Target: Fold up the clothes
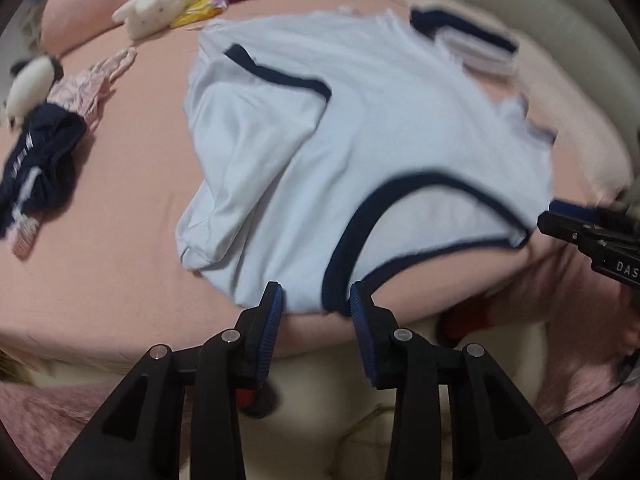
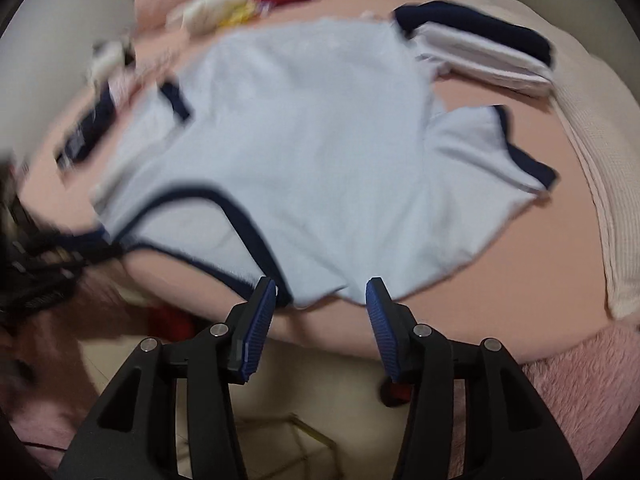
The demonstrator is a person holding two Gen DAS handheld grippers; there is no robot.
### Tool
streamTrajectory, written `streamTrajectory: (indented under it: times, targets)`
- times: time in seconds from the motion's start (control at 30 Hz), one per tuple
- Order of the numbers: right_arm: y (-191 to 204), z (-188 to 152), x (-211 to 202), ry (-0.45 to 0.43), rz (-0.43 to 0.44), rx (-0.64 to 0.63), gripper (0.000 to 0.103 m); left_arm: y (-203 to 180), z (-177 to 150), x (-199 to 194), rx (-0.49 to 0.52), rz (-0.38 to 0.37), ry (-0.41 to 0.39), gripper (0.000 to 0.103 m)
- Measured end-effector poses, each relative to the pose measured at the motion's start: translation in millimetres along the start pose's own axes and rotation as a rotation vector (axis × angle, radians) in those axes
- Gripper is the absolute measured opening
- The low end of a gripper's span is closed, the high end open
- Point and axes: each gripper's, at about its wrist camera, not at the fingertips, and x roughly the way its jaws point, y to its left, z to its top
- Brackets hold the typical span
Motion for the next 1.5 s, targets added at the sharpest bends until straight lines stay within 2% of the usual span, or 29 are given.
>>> streamTrajectory:
  times: [0.1,0.17,0.23,0.3,0.43,0.47,0.53,0.63,0.77,0.83,0.9,0.93,0.97,1.07,1.17,1.27,1.33,1.43,1.5]
  targets:
    - [-45,9,-15,-0.062,-0.065,0.178,0.052,8,13,-8,-0.062,-0.019,-0.065,0.037]
    - [-79,15,-10,-0.049,-0.072,0.318,0.053,14,23,-12,-0.098,-0.026,-0.105,0.037]
    - [-99,25,2,-0.036,-0.036,0.371,0.054,21,28,-13,-0.131,-0.030,-0.118,0.037]
    - [-117,35,13,-0.025,-0.007,0.417,0.060,25,31,-10,-0.157,-0.035,-0.117,0.037]
    - [-133,50,42,-0.023,-0.040,0.398,0.061,28,30,-6,-0.193,-0.047,-0.117,0.037]
    - [-130,53,43,-0.032,-0.038,0.368,0.039,28,31,-6,-0.194,-0.046,-0.119,0.037]
    - [-124,61,43,-0.049,-0.033,0.307,0.006,28,30,-6,-0.200,-0.043,-0.122,0.037]
    - [-105,74,29,-0.105,0.030,0.244,0.006,30,30,-5,-0.221,-0.057,-0.117,0.038]
    - [-49,93,6,-0.162,0.131,0.092,0.006,30,34,0,-0.226,-0.064,-0.105,0.038]
    - [-21,96,9,-0.130,0.181,0.027,0.006,26,36,3,-0.213,-0.057,-0.099,0.038]
    - [6,90,29,-0.020,0.215,-0.033,0.017,20,37,5,-0.194,-0.060,-0.093,0.038]
    - [15,85,39,0.034,0.222,-0.055,0.035,16,37,6,-0.181,-0.065,-0.092,0.038]
    - [16,80,41,0.044,0.209,-0.055,0.038,13,36,6,-0.168,-0.070,-0.092,0.038]
    - [15,66,42,0.059,0.183,-0.043,0.038,0,35,5,-0.124,-0.108,-0.094,0.038]
    - [-12,59,3,-0.071,0.264,0.067,0.040,-18,38,7,-0.080,-0.186,-0.087,0.038]
    - [-39,51,-17,-0.156,0.234,0.147,0.045,-41,54,15,-0.043,-0.248,-0.074,0.038]
    - [-45,44,-9,-0.137,0.195,0.158,0.046,-55,68,24,-0.036,-0.286,-0.068,0.039]
    - [-48,34,1,-0.085,0.169,0.161,0.046,-76,85,40,-0.025,-0.325,-0.050,0.046]
    - [-50,28,9,-0.050,0.152,0.163,0.046,-88,93,52,-0.013,-0.339,-0.040,0.046]
